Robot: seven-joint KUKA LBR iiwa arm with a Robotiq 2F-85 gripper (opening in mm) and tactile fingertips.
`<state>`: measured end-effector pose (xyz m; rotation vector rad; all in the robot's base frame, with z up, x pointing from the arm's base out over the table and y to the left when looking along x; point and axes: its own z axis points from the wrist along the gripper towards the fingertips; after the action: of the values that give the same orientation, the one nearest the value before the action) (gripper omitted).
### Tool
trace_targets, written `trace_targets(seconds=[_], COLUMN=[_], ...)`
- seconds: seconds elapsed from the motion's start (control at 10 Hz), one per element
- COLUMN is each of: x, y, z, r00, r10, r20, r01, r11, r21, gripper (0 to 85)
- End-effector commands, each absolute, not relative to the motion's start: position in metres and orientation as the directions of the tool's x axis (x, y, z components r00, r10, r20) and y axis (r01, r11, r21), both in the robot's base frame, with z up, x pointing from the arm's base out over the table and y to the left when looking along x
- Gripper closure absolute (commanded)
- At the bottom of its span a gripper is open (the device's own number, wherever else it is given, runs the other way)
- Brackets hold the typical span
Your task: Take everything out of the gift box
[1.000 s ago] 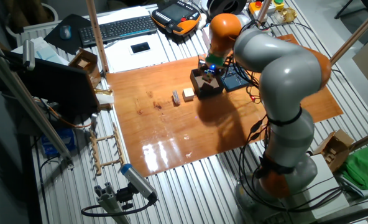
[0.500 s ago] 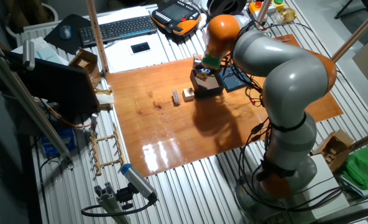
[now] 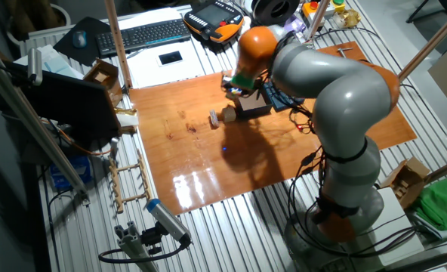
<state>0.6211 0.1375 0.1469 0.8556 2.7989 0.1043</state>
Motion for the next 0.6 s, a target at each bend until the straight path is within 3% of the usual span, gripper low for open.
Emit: trace_targets(seconds=[0.0,0.5], x=[0.622,0.631], y=[0.161,0.168], z=[0.140,0.124], r00=[-0.805,-0.791], r10=[0.567,0.587], r20=[-0.176,-0.175], r01=[0.550,0.569], r11=[0.824,0.810], r21=[0.137,0.145], gripper=[84.3,84.3])
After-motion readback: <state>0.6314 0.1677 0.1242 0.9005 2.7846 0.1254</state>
